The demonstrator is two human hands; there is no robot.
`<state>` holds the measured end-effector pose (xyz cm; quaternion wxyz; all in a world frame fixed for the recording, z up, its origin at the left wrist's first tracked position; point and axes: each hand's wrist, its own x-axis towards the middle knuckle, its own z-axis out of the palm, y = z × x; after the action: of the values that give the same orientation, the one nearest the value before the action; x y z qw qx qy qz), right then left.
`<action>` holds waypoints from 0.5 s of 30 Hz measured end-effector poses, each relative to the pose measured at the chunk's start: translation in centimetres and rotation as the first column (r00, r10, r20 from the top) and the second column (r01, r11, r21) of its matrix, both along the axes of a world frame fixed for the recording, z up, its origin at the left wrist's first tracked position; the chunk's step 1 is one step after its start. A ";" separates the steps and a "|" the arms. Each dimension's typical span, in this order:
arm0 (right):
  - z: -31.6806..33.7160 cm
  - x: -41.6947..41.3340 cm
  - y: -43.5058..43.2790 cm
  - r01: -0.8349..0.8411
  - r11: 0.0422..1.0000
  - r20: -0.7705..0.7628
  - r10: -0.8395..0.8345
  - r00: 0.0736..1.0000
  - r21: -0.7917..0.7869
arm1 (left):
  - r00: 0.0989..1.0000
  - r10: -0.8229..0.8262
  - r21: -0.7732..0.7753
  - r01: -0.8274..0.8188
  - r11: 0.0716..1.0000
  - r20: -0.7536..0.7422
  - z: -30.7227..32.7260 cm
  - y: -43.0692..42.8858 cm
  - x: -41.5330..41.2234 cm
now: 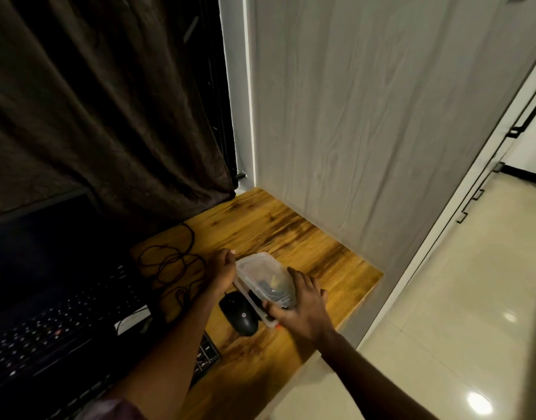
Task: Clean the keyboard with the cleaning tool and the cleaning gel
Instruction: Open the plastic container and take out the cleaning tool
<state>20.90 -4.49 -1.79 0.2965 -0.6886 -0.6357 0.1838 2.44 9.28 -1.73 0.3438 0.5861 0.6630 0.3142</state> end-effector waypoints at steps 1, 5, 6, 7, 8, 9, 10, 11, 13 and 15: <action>0.2 0.2 0.2 0.013 1.000 -0.040 -0.013 0.999 0.001 | 1.000 0.016 0.019 -0.016 1.000 -0.008 0.3 -0.2 0.0; 0.8 2.0 1.2 0.058 0.998 -0.191 -0.064 0.980 -0.034 | 0.994 -0.015 0.108 0.026 0.994 -0.106 0.9 -1.6 0.0; 1.1 2.4 1.3 0.059 0.997 -0.279 -0.071 0.958 -0.054 | 0.985 -0.063 0.152 0.088 0.984 -0.163 0.9 -2.0 0.1; 1.3 2.8 1.6 0.051 0.996 -0.401 -0.077 0.913 -0.075 | 0.970 -0.116 0.193 0.158 0.968 -0.212 0.9 -2.3 0.1; 1.5 3.2 1.8 0.037 0.996 -0.532 -0.075 0.843 -0.083 | 0.952 -0.176 0.231 0.236 0.944 -0.251 0.9 -2.6 0.3; 1.4 3.7 2.0 0.034 0.995 -0.643 -0.084 0.761 -0.090 | 0.926 -0.247 0.240 0.319 0.917 -0.287 0.8 -2.8 0.5; 1.0 4.3 2.3 0.038 0.992 -0.725 -0.114 0.679 -0.120 | 0.887 -0.323 0.234 0.408 0.882 -0.330 0.8 -3.1 0.9; 0.8 4.8 2.5 0.030 0.986 -0.794 -0.151 0.589 -0.166 | 0.843 -0.392 0.193 0.482 0.855 -0.369 0.7 -3.3 1.3; 0.2 5.9 3.1 -0.028 0.957 -0.876 -0.250 0.413 -0.287 | 0.753 -0.497 0.075 0.579 0.812 -0.430 0.7 -3.7 1.9; 0.1 6.6 3.5 -0.119 0.922 -0.899 -0.323 0.295 -0.370 | 0.668 -0.563 -0.037 0.628 0.777 -0.488 0.7 -3.8 2.3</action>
<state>27.54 -0.99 -1.74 0.4905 -0.5273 -0.2432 0.6498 4.72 5.44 -1.06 0.2148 0.8502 0.4748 0.0755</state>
